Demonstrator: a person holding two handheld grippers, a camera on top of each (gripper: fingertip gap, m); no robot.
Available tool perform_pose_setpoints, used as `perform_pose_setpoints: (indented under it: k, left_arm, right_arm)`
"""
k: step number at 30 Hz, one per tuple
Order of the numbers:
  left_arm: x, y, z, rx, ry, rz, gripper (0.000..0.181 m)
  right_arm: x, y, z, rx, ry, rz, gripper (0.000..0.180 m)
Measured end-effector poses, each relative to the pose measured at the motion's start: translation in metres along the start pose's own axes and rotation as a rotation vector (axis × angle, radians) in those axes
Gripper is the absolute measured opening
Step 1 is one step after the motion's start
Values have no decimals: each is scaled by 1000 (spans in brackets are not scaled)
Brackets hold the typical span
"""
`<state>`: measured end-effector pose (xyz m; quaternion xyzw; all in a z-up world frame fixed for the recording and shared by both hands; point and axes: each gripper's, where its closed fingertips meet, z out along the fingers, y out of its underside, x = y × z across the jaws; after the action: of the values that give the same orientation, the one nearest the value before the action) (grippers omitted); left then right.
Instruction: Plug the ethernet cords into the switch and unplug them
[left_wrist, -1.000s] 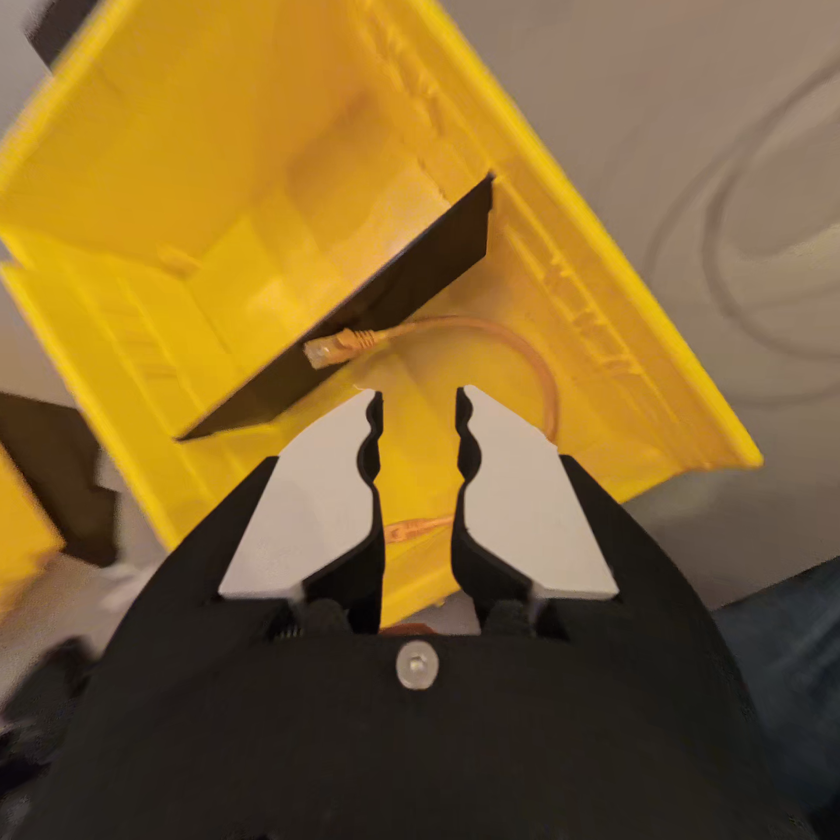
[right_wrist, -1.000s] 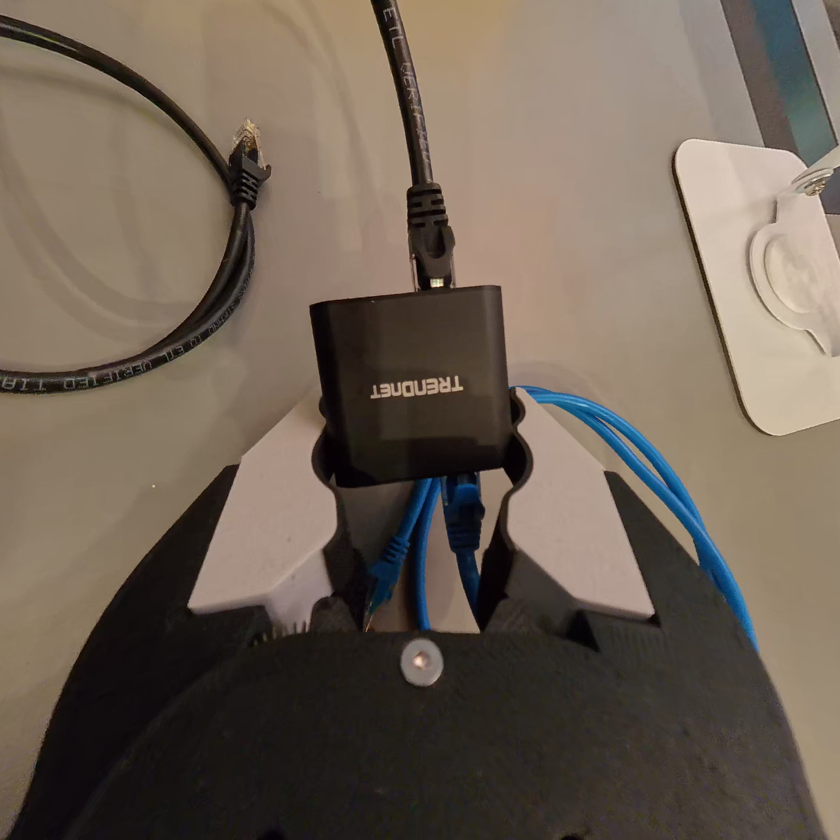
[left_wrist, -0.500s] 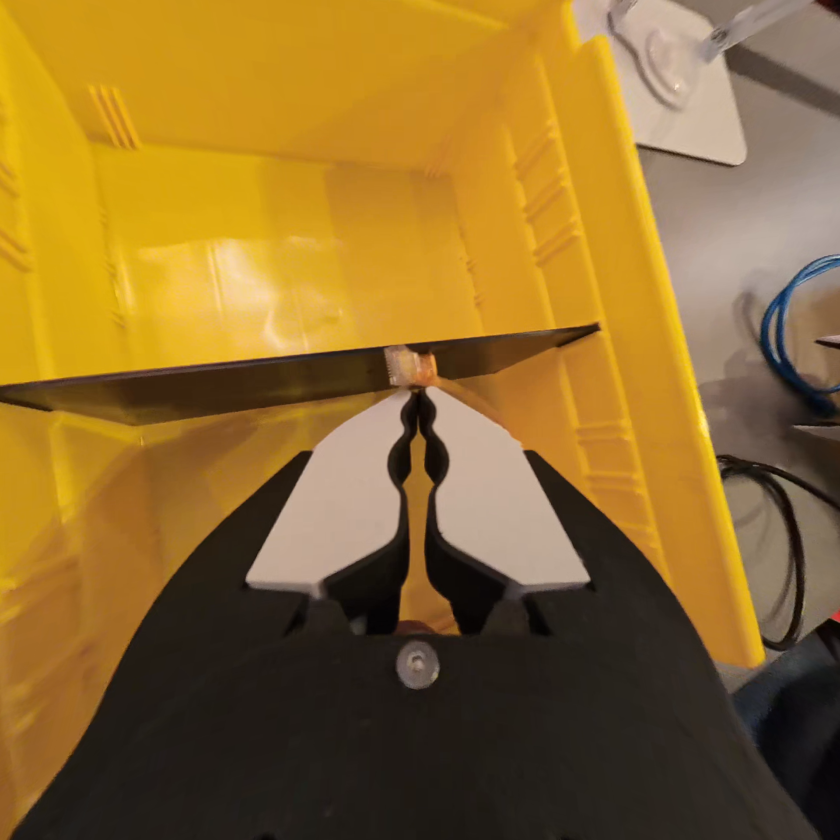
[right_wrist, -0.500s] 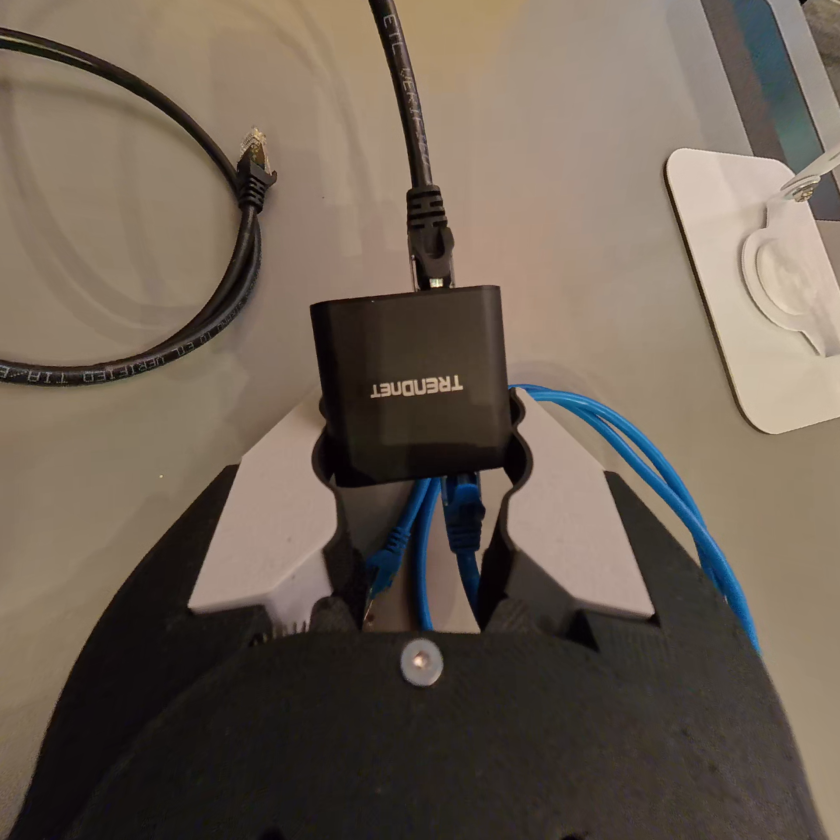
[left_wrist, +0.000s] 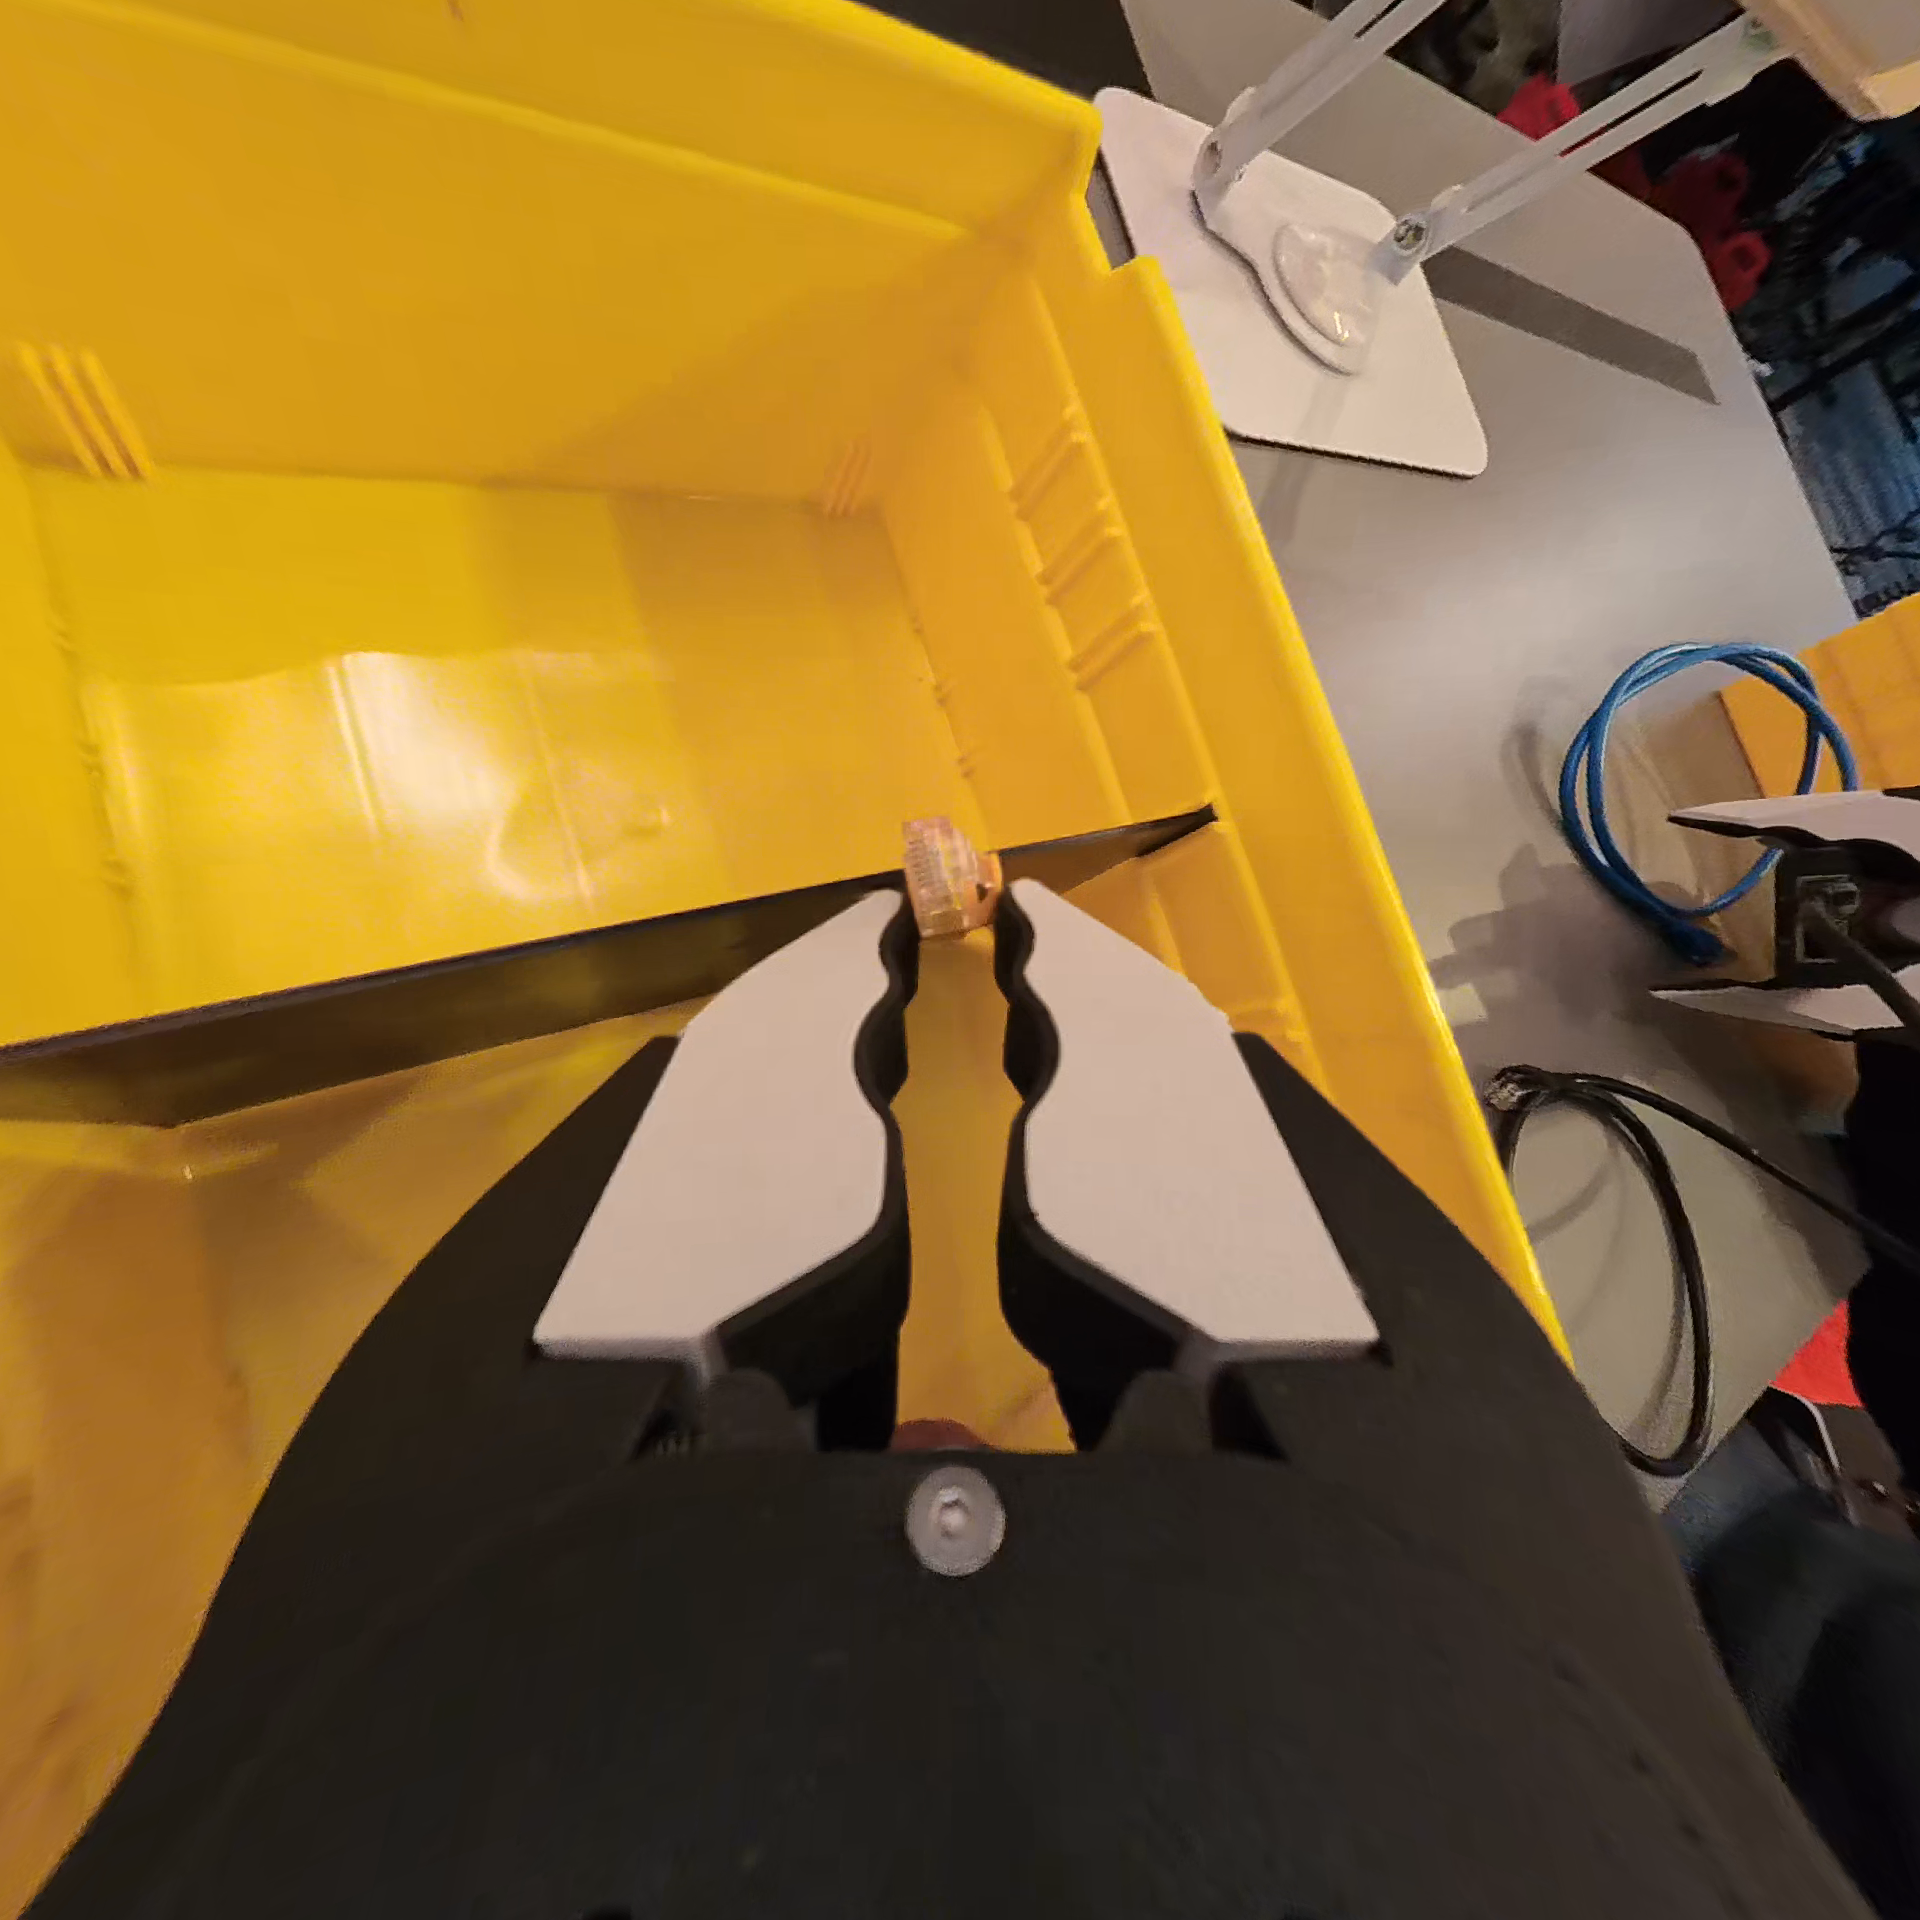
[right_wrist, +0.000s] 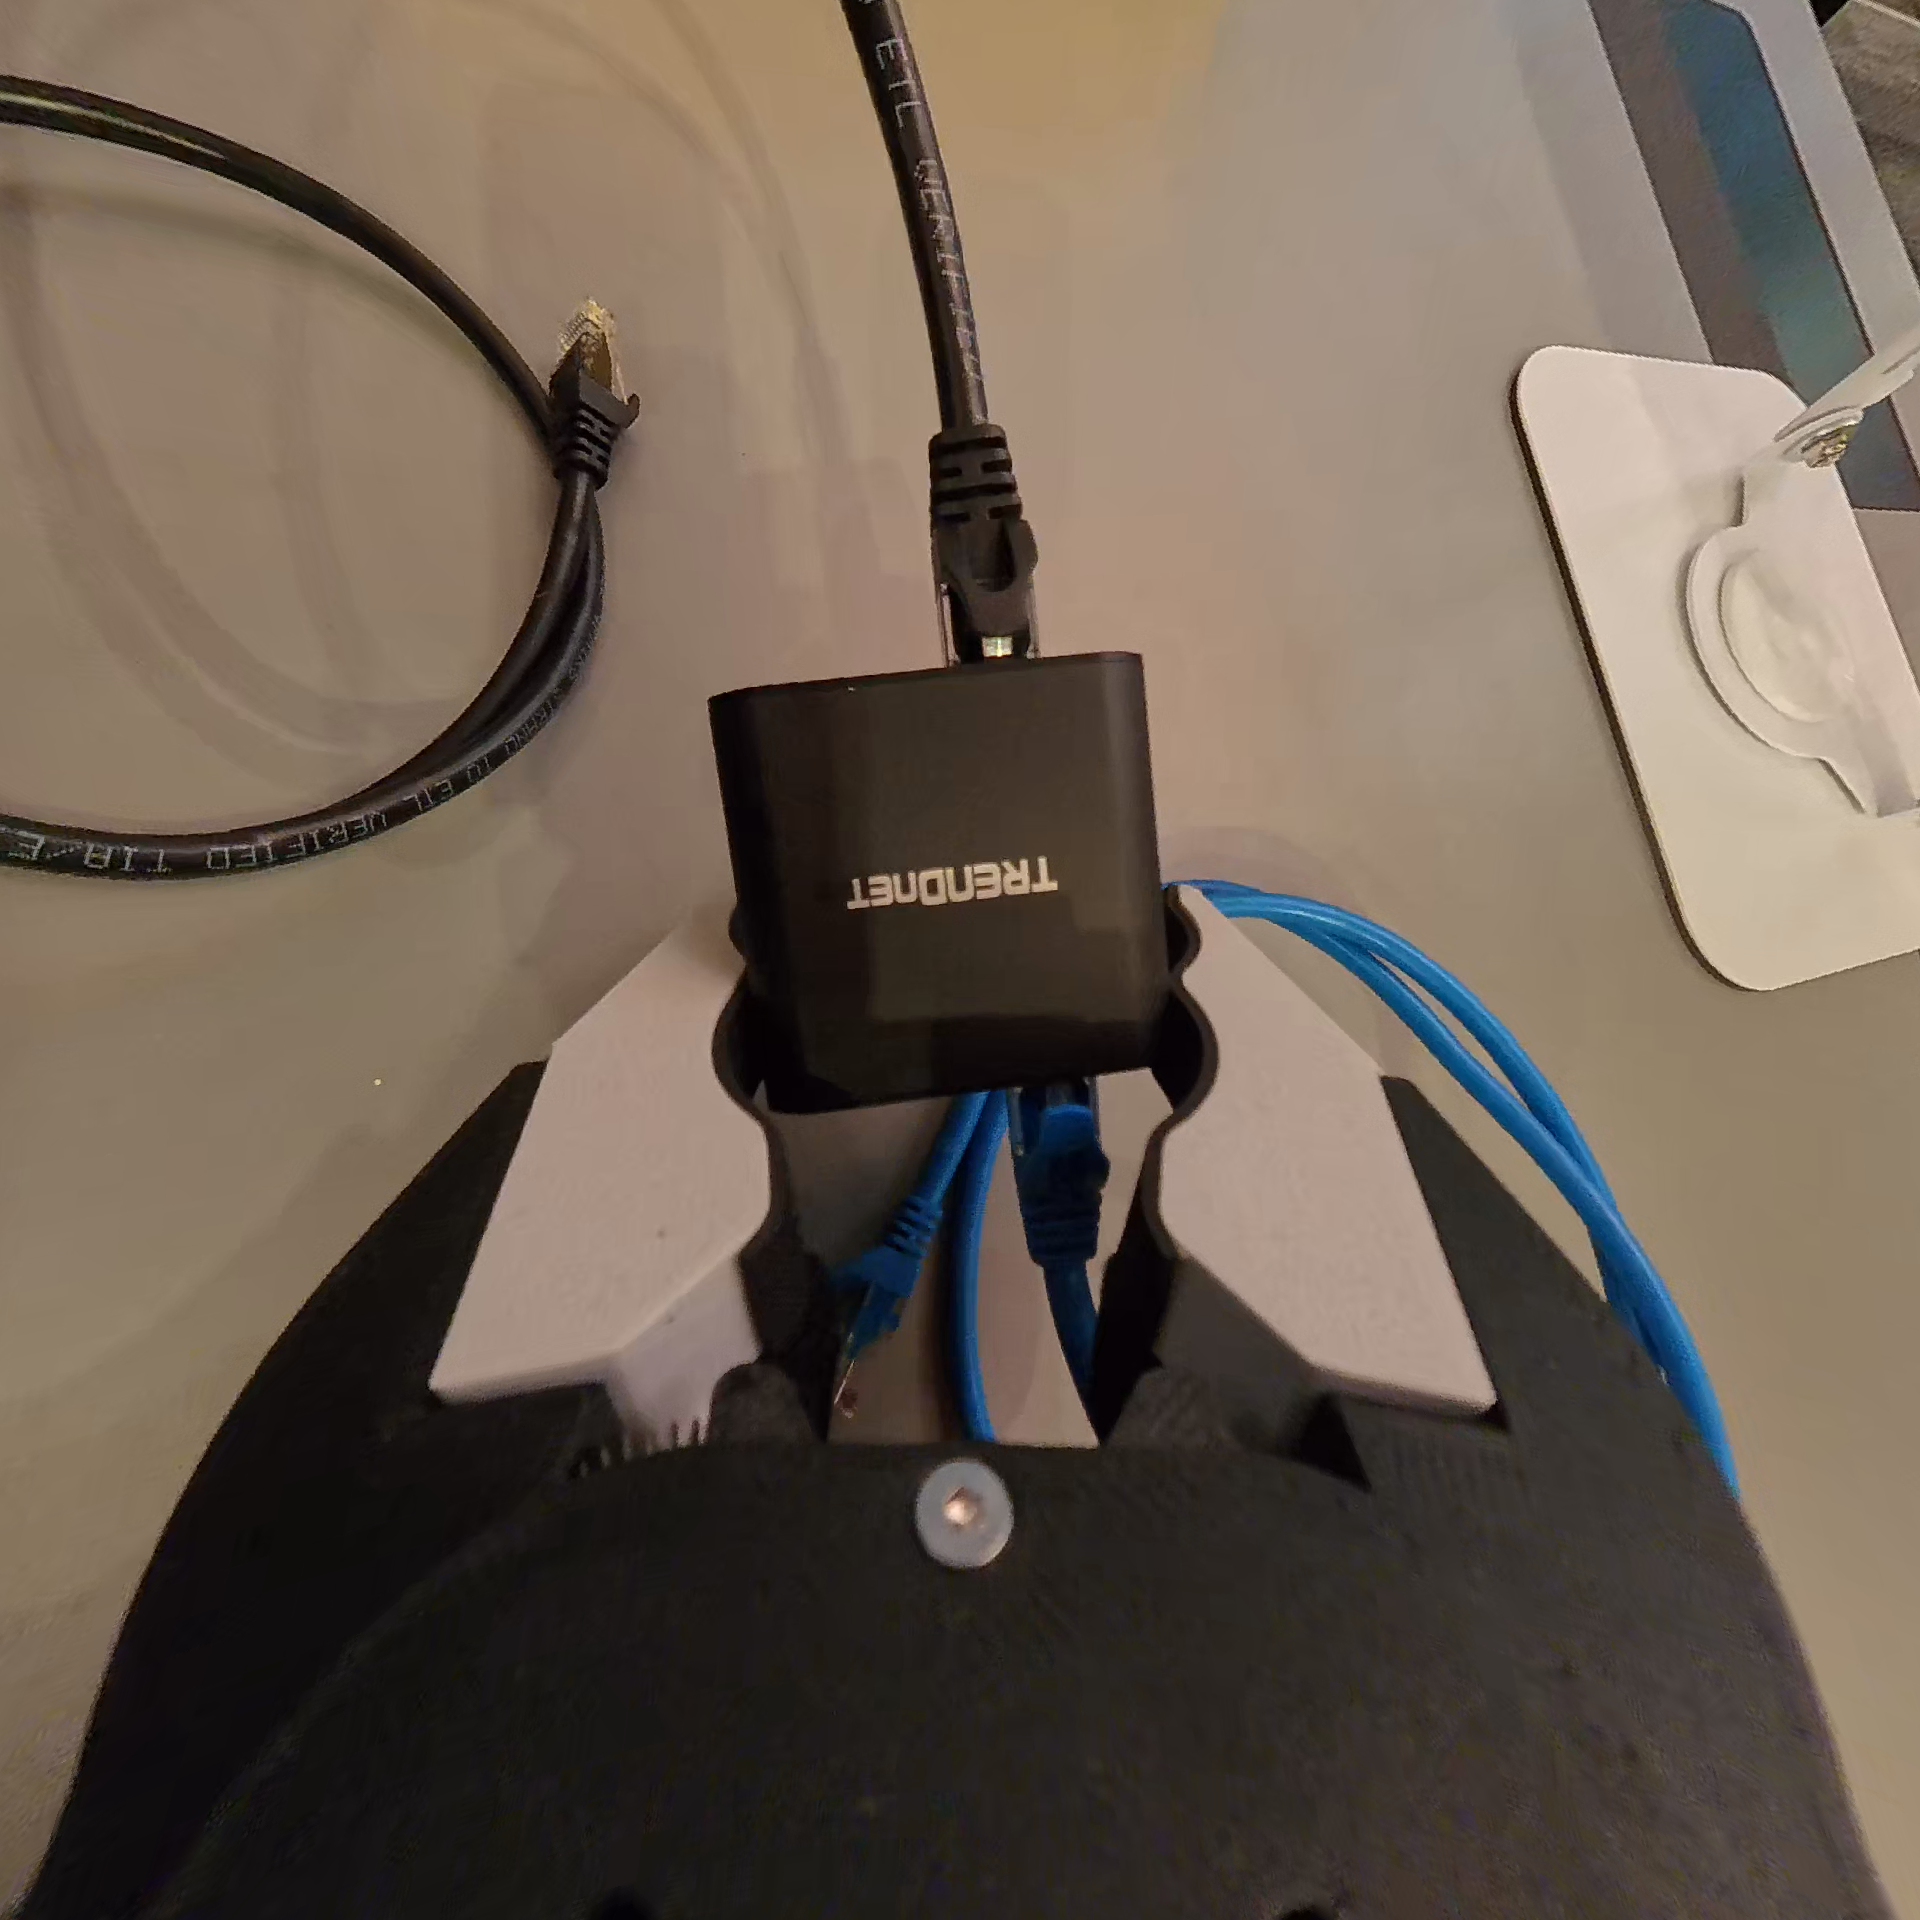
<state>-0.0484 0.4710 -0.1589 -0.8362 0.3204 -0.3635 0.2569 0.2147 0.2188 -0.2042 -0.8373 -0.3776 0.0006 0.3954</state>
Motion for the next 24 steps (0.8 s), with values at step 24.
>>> perform_pose_setpoints:
  k: [24]
  left_arm:
    - [280,-78,-42,-257,287,1025,13]
  right_arm:
    - [5,6,-5,6,13,-1,73]
